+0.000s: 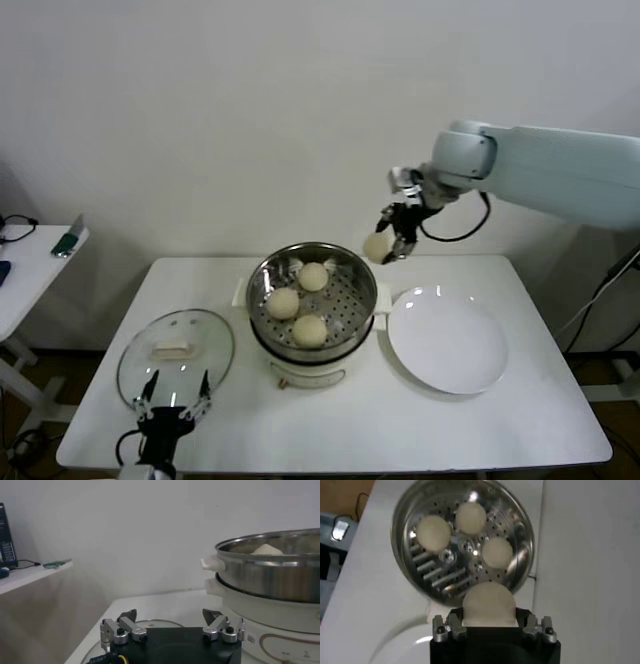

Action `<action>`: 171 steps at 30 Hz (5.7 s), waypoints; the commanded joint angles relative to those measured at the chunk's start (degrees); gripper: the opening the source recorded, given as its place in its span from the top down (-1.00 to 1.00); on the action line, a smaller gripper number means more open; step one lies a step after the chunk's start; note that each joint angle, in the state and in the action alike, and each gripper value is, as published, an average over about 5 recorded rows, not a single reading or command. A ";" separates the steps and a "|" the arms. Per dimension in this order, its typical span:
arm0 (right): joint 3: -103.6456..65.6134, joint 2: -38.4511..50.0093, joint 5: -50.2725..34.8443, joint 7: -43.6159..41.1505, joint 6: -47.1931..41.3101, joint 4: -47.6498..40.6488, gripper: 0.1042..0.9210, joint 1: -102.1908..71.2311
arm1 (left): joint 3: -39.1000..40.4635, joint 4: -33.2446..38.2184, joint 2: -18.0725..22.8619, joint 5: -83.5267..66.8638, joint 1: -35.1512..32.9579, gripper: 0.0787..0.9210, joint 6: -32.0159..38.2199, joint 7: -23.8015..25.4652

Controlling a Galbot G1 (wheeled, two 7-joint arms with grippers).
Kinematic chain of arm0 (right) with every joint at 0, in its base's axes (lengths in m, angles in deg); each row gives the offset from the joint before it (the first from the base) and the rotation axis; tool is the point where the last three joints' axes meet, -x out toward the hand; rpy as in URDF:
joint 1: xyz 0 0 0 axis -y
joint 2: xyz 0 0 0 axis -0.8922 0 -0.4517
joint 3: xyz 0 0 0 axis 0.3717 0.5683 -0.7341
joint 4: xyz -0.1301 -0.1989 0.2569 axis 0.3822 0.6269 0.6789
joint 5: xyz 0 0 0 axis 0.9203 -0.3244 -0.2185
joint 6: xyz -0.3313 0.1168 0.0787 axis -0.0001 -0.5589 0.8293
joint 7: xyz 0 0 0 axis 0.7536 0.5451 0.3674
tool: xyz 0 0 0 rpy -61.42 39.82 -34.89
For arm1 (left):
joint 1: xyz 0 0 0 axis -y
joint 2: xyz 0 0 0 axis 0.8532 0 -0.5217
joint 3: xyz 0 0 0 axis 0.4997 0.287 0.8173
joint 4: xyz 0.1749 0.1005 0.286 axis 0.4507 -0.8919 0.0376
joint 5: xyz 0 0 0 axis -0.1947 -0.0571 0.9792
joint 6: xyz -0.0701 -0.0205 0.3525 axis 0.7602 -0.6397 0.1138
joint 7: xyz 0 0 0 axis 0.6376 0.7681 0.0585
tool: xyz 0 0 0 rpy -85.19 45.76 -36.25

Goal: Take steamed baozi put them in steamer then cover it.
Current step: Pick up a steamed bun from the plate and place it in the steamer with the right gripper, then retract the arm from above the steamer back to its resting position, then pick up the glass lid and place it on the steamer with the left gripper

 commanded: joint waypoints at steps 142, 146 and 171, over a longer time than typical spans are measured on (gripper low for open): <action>-134.04 -5.24 15.88 42.45 46.05 14.33 -0.76 -147.02 | -1.23 -47.18 -11.72 79.14 30.38 0.13 3.97 -18.38; -134.10 -5.37 15.71 42.56 46.00 14.32 -0.76 -147.02 | -1.30 -46.71 -11.77 78.63 30.47 0.42 4.19 -18.32; -134.51 -6.52 19.69 45.44 43.37 13.31 -0.76 -146.75 | -1.43 -2.70 -24.93 54.75 24.09 0.85 -20.00 6.03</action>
